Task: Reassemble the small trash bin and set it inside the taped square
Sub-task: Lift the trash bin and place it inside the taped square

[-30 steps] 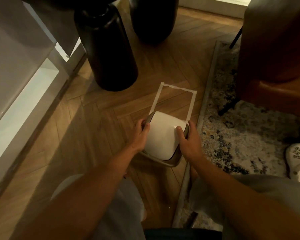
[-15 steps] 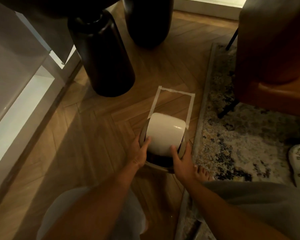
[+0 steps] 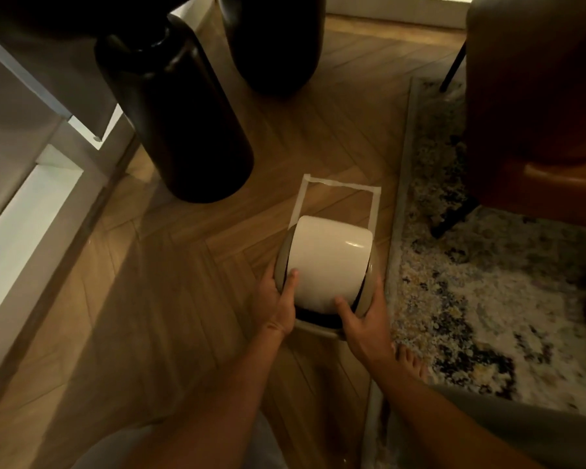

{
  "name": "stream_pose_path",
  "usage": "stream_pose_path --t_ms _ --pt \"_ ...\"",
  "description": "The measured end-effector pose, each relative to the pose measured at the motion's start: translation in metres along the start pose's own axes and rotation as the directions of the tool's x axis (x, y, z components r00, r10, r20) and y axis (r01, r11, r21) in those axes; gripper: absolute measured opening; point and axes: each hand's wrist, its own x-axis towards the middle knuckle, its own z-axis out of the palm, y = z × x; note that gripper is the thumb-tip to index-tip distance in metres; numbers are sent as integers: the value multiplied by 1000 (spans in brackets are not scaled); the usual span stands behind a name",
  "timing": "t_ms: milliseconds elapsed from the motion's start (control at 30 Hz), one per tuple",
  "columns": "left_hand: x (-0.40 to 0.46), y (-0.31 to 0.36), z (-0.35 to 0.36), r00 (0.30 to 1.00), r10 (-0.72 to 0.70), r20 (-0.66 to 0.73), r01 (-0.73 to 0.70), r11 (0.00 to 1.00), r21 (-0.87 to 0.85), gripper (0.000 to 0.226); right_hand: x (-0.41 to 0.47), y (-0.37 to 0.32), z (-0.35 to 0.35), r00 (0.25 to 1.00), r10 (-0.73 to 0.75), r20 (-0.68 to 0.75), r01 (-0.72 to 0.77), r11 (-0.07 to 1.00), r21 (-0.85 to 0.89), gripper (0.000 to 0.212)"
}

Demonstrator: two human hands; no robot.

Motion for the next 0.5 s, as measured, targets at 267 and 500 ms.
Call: stream_pose_path --t_ms 267,500 --pt "34 -10 16 991 124 -59 -125 992 -16 73 36 6 -5 996 -83 32 85 994 -66 104" --pt "62 -10 25 983 181 -39 -182 983 -8 76 67 3 -9 992 -119 31 121 989 -87 105"
